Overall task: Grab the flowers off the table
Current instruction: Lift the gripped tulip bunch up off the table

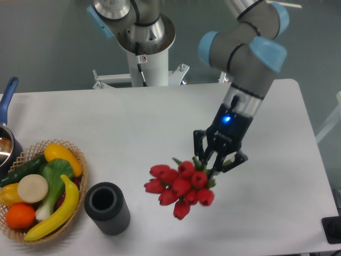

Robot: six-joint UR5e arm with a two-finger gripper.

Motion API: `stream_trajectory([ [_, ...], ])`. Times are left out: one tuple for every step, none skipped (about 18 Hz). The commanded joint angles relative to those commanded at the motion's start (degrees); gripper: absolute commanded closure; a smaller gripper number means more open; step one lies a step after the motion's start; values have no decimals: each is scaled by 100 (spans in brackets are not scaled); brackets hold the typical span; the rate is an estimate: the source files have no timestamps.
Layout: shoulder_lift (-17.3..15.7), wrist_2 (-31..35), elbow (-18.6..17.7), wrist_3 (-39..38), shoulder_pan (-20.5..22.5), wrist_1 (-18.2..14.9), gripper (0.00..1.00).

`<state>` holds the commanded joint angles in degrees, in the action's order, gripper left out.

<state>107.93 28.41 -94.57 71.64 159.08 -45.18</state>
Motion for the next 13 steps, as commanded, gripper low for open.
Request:
stream_trajectory([
  [0, -159, 0, -44, 44, 0, 71],
  [9, -204, 9, -62, 62, 0, 71],
  [9, -213, 18, -62, 71, 0, 71],
  [0, -222, 18, -71, 80, 0, 71],
  [0, -231, 18, -80, 80, 0, 71],
  [9, -231, 18, -123, 80, 0, 71],
  [0, -231, -17, -124, 97, 0, 71],
  [-9, -240, -9, -141, 123, 0, 71],
  [0, -248, 9, -150, 124, 0, 71],
  [-9, -249, 18, -150, 115, 0, 71],
  [-9, -249, 26, -150, 123, 0, 71],
  [-9, -249, 35, -150, 124, 0, 71],
  [-9, -249, 53, -150, 115, 0, 71],
])
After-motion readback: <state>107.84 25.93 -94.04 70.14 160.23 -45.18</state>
